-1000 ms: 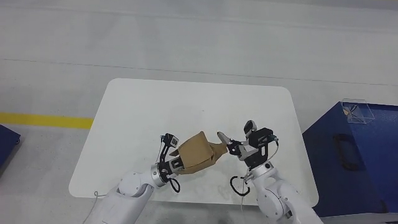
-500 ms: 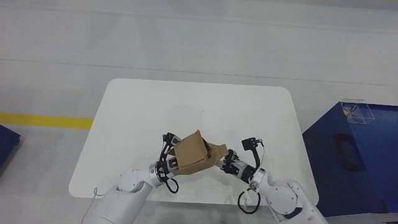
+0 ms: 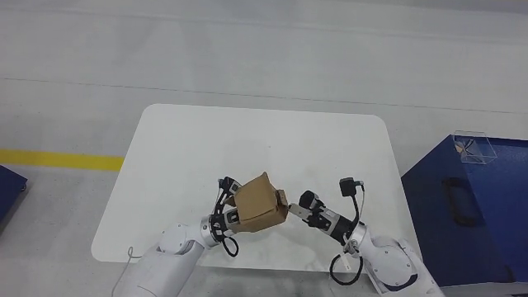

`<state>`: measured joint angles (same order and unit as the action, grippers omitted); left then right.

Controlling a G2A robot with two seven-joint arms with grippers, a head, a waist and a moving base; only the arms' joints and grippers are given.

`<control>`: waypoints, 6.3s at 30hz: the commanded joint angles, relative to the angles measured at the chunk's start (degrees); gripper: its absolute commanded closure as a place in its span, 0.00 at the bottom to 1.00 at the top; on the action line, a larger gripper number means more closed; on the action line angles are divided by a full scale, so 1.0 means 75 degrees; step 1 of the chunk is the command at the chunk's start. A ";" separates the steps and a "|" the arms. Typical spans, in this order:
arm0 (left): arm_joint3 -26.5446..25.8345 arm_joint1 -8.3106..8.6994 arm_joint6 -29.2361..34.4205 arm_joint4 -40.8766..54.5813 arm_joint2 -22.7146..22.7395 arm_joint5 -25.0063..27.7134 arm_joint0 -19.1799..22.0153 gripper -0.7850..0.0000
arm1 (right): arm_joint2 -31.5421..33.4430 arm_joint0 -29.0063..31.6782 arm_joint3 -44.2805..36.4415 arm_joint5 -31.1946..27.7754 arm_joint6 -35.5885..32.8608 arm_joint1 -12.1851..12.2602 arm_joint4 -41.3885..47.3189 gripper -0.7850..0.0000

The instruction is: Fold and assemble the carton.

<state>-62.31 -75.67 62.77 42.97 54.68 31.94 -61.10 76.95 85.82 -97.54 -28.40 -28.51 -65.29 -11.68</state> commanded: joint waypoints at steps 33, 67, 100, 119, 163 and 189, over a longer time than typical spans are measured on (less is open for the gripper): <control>-0.0052 -0.0141 -0.0411 -0.0693 -0.0141 0.0029 -0.0017 1.00 | -0.0181 -0.0053 -0.0412 0.0671 0.0293 0.0034 -0.0817 0.00; 0.0074 -0.0188 -0.0042 -0.0471 0.0018 0.0136 0.0027 1.00 | 0.0261 -0.0170 0.0079 0.0414 0.0658 0.0066 0.0344 0.00; -0.4741 -0.0881 -1.0487 0.2718 -0.1013 -0.5289 -0.1330 1.00 | 0.1968 0.0537 0.0129 0.1431 0.0593 0.0159 0.3004 0.00; -0.3864 -0.1961 -1.7110 0.5457 -0.1431 -0.1950 -0.0620 1.00 | 0.1907 0.0494 0.0194 0.1472 0.0414 0.0160 0.3042 0.00; -0.6766 -0.1454 -1.2318 0.0698 0.0408 -0.6213 -0.2365 0.00 | 0.1907 0.0494 0.0194 0.1472 0.0414 0.0160 0.3042 0.00; -0.7478 -0.0624 -1.1370 -0.4892 0.0720 -1.1992 -0.2962 0.00 | -0.1357 -0.1501 -0.0959 0.4792 0.1448 -0.0125 -0.4468 0.00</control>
<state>-121.79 -80.42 -21.54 7.07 59.69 -58.05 -84.02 69.20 76.81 -106.39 5.66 -17.21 -65.93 -42.38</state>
